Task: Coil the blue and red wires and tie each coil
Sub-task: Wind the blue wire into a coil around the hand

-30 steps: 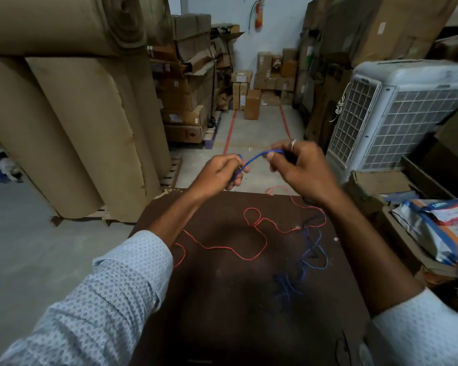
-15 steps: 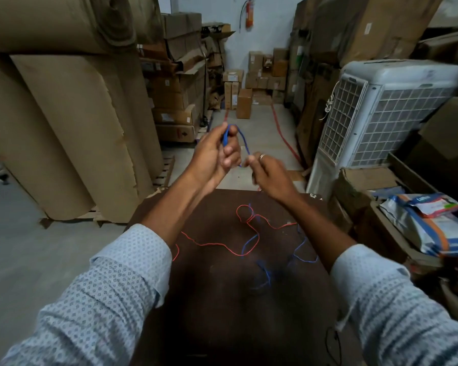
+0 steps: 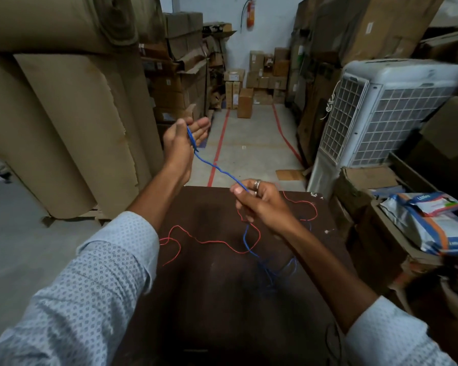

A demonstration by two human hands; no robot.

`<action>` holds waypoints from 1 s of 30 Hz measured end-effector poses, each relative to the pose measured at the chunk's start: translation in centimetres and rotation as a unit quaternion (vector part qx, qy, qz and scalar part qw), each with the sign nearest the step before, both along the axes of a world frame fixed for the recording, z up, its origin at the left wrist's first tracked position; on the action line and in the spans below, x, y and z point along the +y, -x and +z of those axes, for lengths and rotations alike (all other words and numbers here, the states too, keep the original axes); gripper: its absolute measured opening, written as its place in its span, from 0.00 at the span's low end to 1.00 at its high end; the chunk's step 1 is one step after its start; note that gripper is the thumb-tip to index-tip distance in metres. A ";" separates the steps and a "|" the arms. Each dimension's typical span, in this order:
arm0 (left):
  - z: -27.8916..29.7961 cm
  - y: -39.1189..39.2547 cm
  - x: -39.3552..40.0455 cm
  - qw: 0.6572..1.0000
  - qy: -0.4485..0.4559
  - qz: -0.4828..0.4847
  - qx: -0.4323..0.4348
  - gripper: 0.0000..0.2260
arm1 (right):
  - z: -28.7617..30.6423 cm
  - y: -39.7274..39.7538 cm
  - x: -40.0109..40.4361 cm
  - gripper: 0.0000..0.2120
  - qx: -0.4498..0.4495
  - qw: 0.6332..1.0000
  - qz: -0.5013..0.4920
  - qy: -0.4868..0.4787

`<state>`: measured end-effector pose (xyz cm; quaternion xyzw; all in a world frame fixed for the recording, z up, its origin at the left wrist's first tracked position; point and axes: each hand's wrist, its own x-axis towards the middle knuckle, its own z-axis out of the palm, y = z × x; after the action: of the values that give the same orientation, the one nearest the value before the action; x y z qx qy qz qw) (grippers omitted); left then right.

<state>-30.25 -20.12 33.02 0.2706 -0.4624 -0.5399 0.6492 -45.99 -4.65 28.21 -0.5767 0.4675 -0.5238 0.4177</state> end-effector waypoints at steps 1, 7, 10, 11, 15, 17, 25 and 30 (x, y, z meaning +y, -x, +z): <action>-0.7 -0.1 0.2 0.998 0.020 0.016 -0.058 0.14 | 1.1 0.0 0.4 0.05 -0.010 1.000 0.011 0.004; -2.3 1.1 3.5 0.943 0.121 -0.046 -0.306 0.17 | 6.7 1.0 0.1 0.12 -0.006 0.996 -0.010 0.090; -2.2 1.9 5.4 0.945 0.080 -0.117 -0.293 0.20 | 8.4 2.9 -1.9 0.14 0.032 0.989 -0.092 0.112; -2.2 2.1 6.0 0.948 0.068 -0.134 -0.279 0.22 | 8.7 3.6 -2.7 0.13 0.045 0.985 -0.118 0.115; -1.8 3.0 8.1 0.961 0.014 -0.220 -0.170 0.25 | 8.2 5.4 -5.5 0.13 0.055 0.981 -0.153 0.102; -0.9 3.3 8.4 0.959 -0.011 -0.266 -0.091 0.25 | 6.9 5.5 -6.3 0.15 0.070 0.982 -0.155 0.080; 2.7 2.6 7.1 0.936 -0.033 -0.317 0.152 0.19 | 0.6 1.4 -5.1 0.28 0.168 0.984 -0.058 0.000; 2.0 1.8 4.1 0.956 -0.061 -0.191 0.213 0.16 | 0.1 -0.6 -2.6 0.23 0.159 0.986 0.007 0.041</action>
<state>-32.07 -16.05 34.98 0.0948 -0.3231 -0.7260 0.5996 -45.36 -7.30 28.29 -0.6724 0.5022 -0.4413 0.3178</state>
